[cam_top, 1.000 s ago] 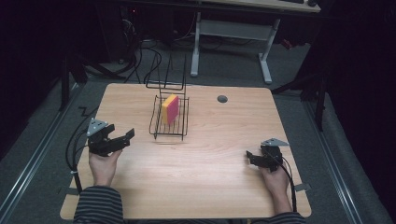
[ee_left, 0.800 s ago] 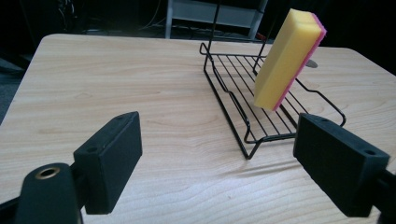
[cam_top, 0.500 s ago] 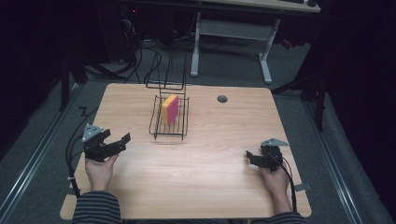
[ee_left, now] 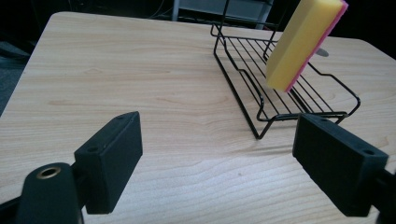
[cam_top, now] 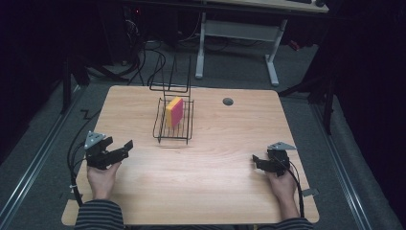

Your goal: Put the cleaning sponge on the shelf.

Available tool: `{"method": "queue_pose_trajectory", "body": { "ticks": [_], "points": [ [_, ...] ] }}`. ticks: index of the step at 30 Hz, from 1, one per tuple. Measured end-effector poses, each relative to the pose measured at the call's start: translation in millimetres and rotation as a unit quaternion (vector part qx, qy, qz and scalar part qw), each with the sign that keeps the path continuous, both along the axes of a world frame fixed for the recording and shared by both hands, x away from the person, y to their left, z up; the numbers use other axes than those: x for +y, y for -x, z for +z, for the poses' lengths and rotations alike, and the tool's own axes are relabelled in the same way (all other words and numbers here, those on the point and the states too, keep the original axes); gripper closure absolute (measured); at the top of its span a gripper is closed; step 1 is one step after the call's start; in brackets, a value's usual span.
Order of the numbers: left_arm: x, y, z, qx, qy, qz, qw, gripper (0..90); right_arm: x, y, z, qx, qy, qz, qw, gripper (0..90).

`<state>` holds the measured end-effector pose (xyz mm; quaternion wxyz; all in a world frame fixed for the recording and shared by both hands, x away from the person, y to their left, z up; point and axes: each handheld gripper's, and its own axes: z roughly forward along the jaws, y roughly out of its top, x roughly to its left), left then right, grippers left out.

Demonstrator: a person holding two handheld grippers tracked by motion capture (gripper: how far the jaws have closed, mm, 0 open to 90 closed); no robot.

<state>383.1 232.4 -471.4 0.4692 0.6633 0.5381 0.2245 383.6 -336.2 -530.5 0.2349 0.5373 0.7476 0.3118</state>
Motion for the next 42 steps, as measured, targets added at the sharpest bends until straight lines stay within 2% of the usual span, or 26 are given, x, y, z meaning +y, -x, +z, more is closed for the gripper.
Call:
{"method": "queue_pose_trajectory", "body": {
  "ticks": [16,42],
  "points": [
    [1.1,-0.4,-11.9,0.016,-0.006,0.005,0.9998,16.7,-0.1,0.0,0.0,-0.001,0.001,0.0,1.0,27.9],
    [-0.6,-12.5,-31.8,0.051,-0.011,0.004,0.9986,16.9,-0.1,0.0,0.0,-0.001,0.001,0.001,1.0,27.9]
  ]
}}
